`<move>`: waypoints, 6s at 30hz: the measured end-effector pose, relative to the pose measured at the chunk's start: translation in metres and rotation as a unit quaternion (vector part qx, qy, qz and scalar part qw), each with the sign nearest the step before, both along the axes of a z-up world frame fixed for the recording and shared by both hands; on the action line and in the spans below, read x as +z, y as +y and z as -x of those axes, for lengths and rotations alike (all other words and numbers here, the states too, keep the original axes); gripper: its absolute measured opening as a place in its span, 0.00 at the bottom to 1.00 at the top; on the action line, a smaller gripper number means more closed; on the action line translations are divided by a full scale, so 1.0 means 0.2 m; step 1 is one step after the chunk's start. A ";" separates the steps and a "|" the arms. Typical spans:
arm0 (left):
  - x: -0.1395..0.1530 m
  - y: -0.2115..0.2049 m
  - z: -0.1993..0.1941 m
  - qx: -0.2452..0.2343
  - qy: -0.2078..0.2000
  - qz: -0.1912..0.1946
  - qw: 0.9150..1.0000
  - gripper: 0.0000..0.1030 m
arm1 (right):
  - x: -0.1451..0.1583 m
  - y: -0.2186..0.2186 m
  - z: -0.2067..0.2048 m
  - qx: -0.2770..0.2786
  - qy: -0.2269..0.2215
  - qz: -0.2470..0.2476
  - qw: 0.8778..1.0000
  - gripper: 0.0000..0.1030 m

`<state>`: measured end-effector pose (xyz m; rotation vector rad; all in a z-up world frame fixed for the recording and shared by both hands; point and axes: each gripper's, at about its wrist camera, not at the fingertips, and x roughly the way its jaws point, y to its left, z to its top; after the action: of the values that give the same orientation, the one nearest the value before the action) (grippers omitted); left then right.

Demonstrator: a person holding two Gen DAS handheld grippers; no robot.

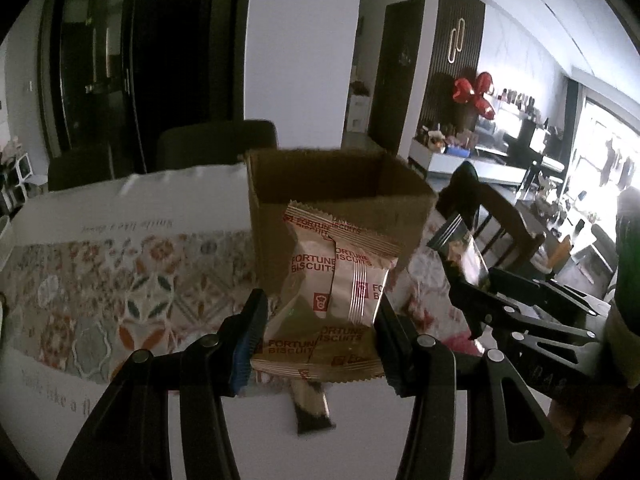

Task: Organize snacks
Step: 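Lower both packs into the box and open both tools, then withdraw both tools and move the left tool toward the black-and-gold bar, then grasp the black-and-gold bar with the left tool while the right tool grasps the yellow pouch, then carry both held snacks into the cardboard box and open both tools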

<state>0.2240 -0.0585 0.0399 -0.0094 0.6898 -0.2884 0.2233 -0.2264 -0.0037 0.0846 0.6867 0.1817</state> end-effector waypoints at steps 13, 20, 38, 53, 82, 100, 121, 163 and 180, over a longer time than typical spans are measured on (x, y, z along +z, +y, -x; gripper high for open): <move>0.18 -0.04 -0.33 -0.001 -0.018 -0.001 1.000 0.50 | 0.21 -0.03 -0.29 -0.013 -0.033 0.012 0.999 0.51; 0.22 -0.07 -0.52 -0.012 0.006 0.003 1.000 0.50 | 0.26 -0.06 -0.46 -0.018 -0.020 0.011 1.000 0.51; 0.05 -0.15 -0.95 -0.027 0.088 -0.014 0.996 0.69 | 0.18 -0.11 -0.89 -0.007 0.030 0.019 0.999 0.53; 0.15 -0.05 -0.62 -0.002 0.049 -0.038 0.998 0.77 | 0.21 -0.14 -0.67 -0.050 0.020 0.034 0.998 0.63; -0.18 0.06 0.01 0.015 0.061 -0.038 0.997 0.77 | -0.01 -0.11 -0.05 -0.061 -0.001 0.081 0.995 0.63; -0.57 0.02 -0.05 0.012 0.179 -0.046 0.983 0.75 | -0.43 -0.10 -0.15 -0.008 0.127 0.054 0.990 0.63; -0.78 -0.02 -0.21 0.022 0.253 -0.032 0.967 0.66 | -0.63 -0.10 -0.35 0.001 0.189 0.024 0.982 0.50; -0.29 -0.04 -0.13 -0.025 0.114 -0.018 0.993 0.29 | -0.19 -0.07 -0.09 -0.002 0.067 0.012 0.998 0.40; 0.08 -0.03 -0.33 -0.030 0.030 -0.015 0.999 0.29 | 0.15 -0.04 -0.26 0.000 -0.011 0.002 1.000 0.40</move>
<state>0.2895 -0.0642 0.0554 0.0323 0.7548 -0.3370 0.2747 -0.2352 0.0271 0.0781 0.6652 0.1806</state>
